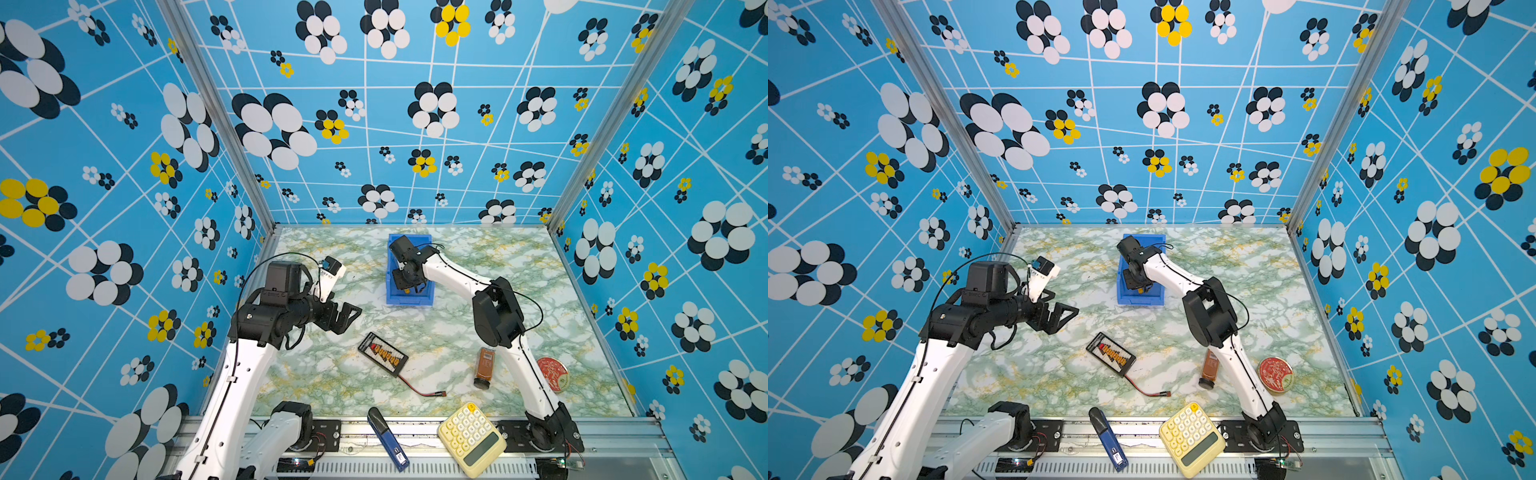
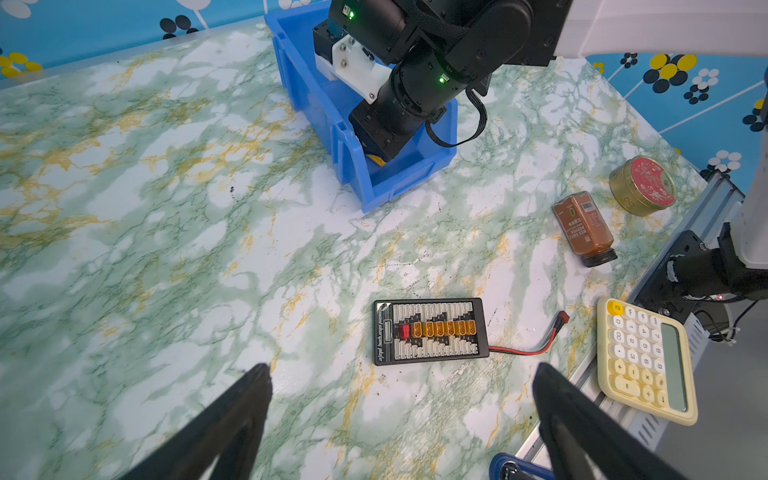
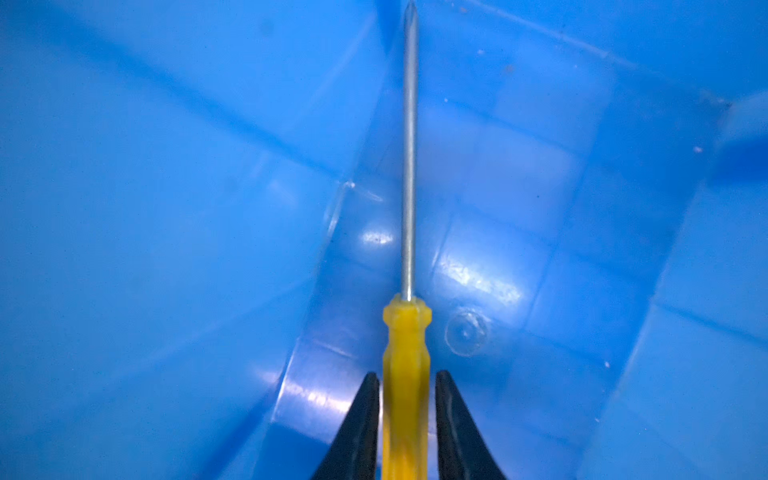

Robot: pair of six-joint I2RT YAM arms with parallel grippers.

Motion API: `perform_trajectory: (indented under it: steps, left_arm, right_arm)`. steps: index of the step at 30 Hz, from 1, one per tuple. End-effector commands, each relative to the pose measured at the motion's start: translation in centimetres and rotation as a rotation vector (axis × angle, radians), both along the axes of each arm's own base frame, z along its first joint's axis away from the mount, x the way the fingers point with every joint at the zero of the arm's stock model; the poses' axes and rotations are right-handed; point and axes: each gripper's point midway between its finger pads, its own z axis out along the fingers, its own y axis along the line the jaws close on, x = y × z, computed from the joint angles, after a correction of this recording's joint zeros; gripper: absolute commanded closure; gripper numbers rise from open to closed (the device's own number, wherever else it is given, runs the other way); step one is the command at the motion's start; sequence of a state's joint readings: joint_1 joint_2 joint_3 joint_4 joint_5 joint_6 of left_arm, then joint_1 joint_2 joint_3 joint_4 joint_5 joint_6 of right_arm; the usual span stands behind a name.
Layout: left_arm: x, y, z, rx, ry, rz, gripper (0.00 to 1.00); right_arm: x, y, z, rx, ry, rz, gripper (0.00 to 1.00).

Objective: Put the screwdriver in the bin
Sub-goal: 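Lower the screwdriver into the bin and open the right gripper, then raise the right gripper out of the bin and draw it back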

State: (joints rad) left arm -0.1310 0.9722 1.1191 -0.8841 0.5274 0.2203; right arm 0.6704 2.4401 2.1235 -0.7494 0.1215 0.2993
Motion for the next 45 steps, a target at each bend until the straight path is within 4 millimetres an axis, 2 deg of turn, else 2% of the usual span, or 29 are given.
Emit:
perform_trajectory:
  steps: [1,6,13,15,16,20,23,29,33,34,35,39,41,45]
  left_arm:
    - [0.2,0.0,-0.1,-0.019,0.006,0.003,0.01]
    - [0.5,0.3,-0.5,-0.006,0.010,0.020,0.01]
    - [1.6,1.3,-1.0,0.047,-0.009,0.070,0.01]
    - [1.9,1.5,-1.4,0.060,-0.003,0.079,0.01]
    - [2.0,1.6,-1.5,0.067,0.002,0.080,0.01]
    - [2.8,1.9,-2.4,0.100,0.012,0.091,0.01]
    - [3.9,2.5,-3.0,0.124,0.005,0.132,0.01]
    - [5.9,3.3,-4.4,0.129,-0.007,0.221,0.01]
    - [7.5,4.3,-5.4,0.147,-0.040,0.302,0.01]
    - [7.8,4.5,-5.6,0.154,-0.050,0.308,0.01]
    - [8.2,4.7,-5.7,0.161,-0.058,0.320,0.01]
    - [9.6,5.4,-6.3,0.171,-0.087,0.374,0.01]
    - [10.2,5.7,-6.5,0.165,-0.119,0.401,0.01]
    - [10.8,6.0,-7.4,0.158,-0.149,0.427,0.01]
  right_arm:
    - [0.4,-0.3,0.7,-0.005,-0.006,-0.004,0.73]
    - [0.7,-0.5,3.1,0.001,-0.050,-0.008,0.72]
    - [0.2,-0.9,9.8,0.065,-0.141,0.000,0.69]
    - [-0.4,-1.1,12.0,0.087,-0.171,0.007,0.68]
    - [-0.9,-1.3,13.7,0.108,-0.195,0.012,0.67]
    - [-3.6,-1.8,17.8,0.217,-0.272,0.049,0.66]
    - [-5.6,-4.0,19.8,0.262,-0.347,0.018,0.63]
    - [-9.3,-11.3,20.9,0.207,-0.501,-0.105,0.54]
    - [-11.3,-14.8,19.8,0.156,-0.582,-0.142,0.56]
    - [-11.7,-15.8,19.8,0.148,-0.605,-0.162,0.53]
    - [-12.2,-16.7,19.6,0.138,-0.628,-0.184,0.44]
    - [-13.5,-19.6,19.3,0.119,-0.711,-0.256,0.35]
    - [-14.1,-21.0,19.1,0.102,-0.745,-0.290,0.35]
    - [-14.5,-23.1,18.9,0.058,-0.790,-0.352,0.27]
